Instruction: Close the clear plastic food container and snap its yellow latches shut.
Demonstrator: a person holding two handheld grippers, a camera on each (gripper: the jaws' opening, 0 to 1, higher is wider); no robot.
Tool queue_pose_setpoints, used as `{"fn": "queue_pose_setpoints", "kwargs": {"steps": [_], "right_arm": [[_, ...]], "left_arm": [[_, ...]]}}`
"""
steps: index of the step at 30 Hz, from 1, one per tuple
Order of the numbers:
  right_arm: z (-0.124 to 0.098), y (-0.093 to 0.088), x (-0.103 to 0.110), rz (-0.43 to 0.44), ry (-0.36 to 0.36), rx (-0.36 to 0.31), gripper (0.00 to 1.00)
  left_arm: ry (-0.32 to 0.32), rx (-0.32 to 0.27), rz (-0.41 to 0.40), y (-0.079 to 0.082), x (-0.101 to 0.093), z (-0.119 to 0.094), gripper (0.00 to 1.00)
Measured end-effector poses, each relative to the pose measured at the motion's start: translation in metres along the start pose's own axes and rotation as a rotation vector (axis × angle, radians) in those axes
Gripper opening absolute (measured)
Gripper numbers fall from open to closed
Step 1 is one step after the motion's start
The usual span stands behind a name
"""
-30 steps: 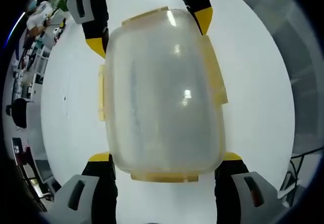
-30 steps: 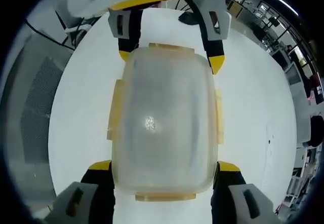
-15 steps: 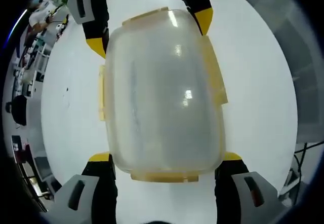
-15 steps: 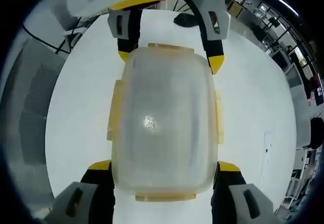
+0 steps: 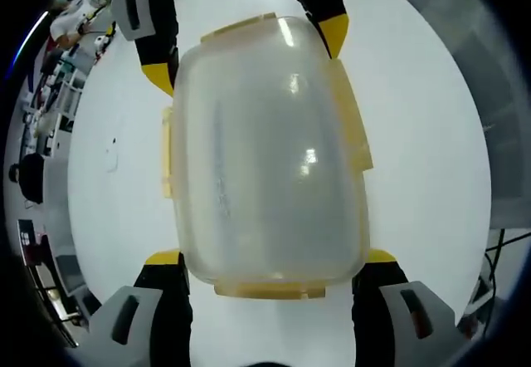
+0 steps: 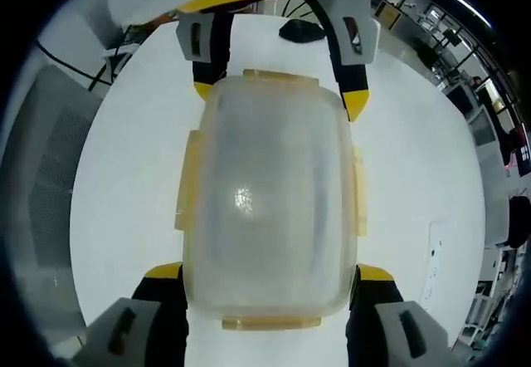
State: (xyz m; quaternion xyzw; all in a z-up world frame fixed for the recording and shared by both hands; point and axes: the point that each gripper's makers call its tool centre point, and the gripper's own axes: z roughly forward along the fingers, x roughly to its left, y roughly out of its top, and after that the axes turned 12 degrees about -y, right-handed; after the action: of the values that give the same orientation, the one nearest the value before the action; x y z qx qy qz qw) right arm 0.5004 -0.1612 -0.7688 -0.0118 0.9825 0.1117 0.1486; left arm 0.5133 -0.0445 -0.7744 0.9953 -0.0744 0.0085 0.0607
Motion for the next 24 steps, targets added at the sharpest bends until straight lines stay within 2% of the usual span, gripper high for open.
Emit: {"fn": "queue_pose_setpoints", "kwargs": {"steps": [24], "right_arm": [[0.0016, 0.0017, -0.0013, 0.011, -0.021, -0.016, 0.81]], "left_arm": [[0.005, 0.003, -0.005, -0.0004, -0.0002, 0.0000, 0.78]]}}
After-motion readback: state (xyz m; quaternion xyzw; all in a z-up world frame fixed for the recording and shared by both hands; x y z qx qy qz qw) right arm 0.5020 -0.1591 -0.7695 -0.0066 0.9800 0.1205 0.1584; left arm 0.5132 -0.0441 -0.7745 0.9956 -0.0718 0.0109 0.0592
